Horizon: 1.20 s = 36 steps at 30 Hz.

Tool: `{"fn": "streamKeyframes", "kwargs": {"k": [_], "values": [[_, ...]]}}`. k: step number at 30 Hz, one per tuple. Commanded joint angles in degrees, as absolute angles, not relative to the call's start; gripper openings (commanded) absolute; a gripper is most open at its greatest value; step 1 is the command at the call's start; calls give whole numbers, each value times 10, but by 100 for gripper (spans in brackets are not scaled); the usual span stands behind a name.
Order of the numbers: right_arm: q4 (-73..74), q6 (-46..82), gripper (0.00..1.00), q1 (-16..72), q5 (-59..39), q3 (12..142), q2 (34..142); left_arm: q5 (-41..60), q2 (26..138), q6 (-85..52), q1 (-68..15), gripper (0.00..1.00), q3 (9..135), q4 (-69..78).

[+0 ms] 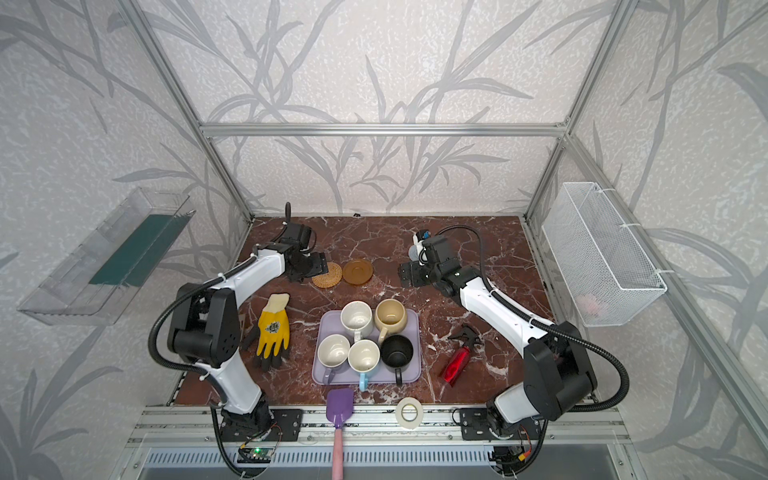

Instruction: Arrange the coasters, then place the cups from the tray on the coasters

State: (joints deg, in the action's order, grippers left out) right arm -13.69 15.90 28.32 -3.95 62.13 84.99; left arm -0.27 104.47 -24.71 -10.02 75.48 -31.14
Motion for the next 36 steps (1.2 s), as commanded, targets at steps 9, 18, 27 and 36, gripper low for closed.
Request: {"fn": "streamKeyframes", "kwargs": {"k": [9,18,27,36], "values": [[-126,180,98,285,-68,632,853,-44,1153,-232,-109,71,848,-378],[-138,177,98,285,-61,627,855,-92,1196,-211,-116,68,900,-400],[-163,178,98,283,-74,635,874,-79,1234,-212,-116,66,925,-415],[-174,174,98,284,-88,645,893,-96,1220,-214,-116,63,887,-420]]}}
